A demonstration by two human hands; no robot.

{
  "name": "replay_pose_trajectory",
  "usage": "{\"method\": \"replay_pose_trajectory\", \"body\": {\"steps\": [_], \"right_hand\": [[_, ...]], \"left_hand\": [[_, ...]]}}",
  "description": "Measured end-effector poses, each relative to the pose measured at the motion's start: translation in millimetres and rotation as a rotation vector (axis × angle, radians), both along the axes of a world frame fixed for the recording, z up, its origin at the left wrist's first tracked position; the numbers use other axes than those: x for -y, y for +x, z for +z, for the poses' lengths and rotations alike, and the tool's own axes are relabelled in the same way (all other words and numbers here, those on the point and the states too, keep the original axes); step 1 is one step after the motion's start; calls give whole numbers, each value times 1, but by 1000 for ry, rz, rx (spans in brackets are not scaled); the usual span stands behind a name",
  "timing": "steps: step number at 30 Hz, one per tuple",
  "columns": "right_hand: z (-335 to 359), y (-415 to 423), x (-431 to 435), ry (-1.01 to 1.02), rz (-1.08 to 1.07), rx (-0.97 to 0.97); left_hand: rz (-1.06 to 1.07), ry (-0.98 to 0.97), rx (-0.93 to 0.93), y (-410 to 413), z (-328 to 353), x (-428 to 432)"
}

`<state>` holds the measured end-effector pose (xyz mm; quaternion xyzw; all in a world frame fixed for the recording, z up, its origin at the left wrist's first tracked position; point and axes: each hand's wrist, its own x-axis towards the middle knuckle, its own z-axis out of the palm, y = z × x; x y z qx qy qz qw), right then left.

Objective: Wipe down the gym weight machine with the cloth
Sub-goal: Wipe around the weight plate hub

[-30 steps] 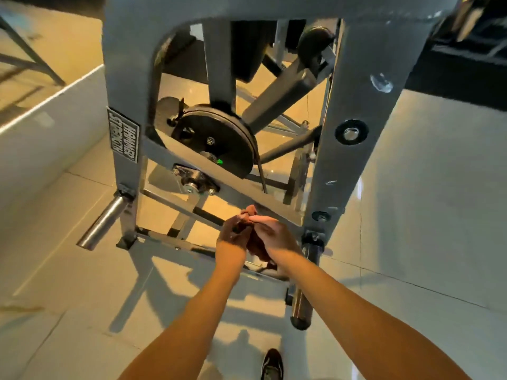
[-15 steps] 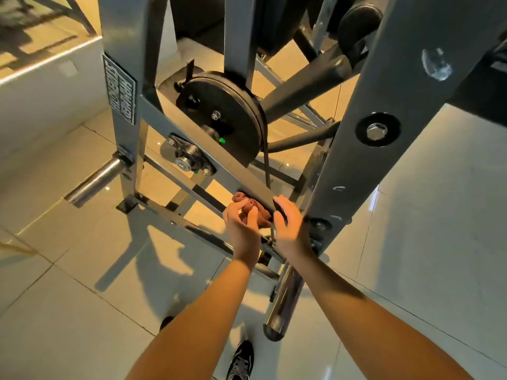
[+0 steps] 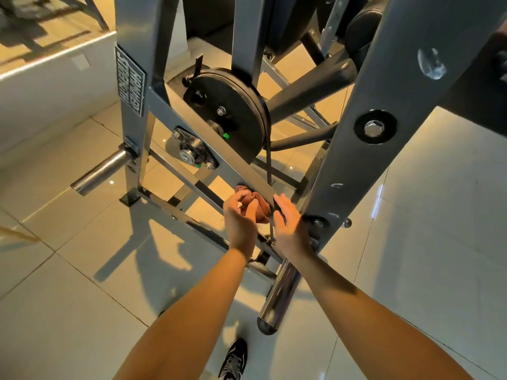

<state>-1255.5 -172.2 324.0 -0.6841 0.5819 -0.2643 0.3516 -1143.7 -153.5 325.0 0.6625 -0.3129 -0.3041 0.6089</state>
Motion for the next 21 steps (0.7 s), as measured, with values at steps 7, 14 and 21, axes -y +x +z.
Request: {"method": "replay_pose_trajectory", "body": {"steps": [7, 14, 21], "right_hand": [[-4, 1, 1, -14, 0, -30], [12, 8, -3, 159, -63, 72], [31, 21, -5, 182, -132, 175]], "left_hand": [[-159, 107, -18, -20, -24, -10], [0, 16, 58, 23, -2, 15], [-168, 92, 69, -4, -3, 3]]}}
